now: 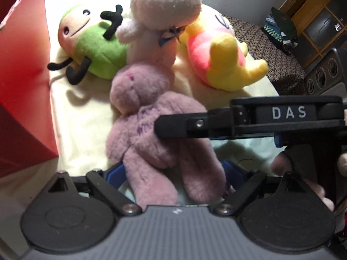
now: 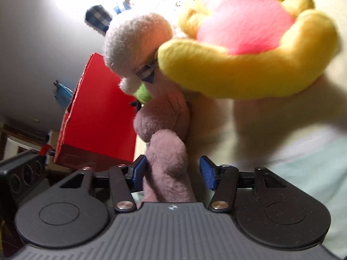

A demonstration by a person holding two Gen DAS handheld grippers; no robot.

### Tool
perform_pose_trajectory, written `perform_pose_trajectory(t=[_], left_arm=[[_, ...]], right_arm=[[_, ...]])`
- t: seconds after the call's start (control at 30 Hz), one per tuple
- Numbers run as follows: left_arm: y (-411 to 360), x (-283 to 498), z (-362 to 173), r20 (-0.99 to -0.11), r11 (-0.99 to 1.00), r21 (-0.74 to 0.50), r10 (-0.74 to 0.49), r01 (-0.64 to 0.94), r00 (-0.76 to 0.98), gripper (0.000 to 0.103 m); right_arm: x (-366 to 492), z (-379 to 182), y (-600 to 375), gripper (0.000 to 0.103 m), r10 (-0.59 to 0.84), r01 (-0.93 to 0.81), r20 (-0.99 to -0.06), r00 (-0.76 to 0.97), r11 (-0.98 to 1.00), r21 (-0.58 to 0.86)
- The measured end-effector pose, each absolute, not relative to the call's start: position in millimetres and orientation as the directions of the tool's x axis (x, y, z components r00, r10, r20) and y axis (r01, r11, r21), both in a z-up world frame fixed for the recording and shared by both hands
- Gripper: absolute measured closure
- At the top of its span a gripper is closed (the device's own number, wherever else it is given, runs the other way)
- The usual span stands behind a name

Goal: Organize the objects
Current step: 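Carry the teddy bear with the right gripper over the red box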

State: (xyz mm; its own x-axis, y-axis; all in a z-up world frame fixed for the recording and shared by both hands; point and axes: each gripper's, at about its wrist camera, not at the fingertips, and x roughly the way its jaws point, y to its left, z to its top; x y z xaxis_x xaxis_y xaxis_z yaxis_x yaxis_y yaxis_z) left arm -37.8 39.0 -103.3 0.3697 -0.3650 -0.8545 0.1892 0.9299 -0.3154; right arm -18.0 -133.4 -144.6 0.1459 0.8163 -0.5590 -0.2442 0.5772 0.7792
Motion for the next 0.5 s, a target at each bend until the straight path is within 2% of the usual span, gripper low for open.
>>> perform_pose_trajectory(t=[0.27,0.5], left_arm=[[42,-60,-64,-0.81,0.921,-0.32,-0.388,0.222,0.439,0.018],[44,-82,-9,-0.738,0.931,-0.257,-0.363,0.259,0.57,0.018]], right_arm=[[-41,-93,-131,0.069,0.822,-0.411,-0.547,0.16,0.559,0.72],[-56,-40,-117,0.069,0.854,-0.547,-0.462,0.237,0.511,0.663]])
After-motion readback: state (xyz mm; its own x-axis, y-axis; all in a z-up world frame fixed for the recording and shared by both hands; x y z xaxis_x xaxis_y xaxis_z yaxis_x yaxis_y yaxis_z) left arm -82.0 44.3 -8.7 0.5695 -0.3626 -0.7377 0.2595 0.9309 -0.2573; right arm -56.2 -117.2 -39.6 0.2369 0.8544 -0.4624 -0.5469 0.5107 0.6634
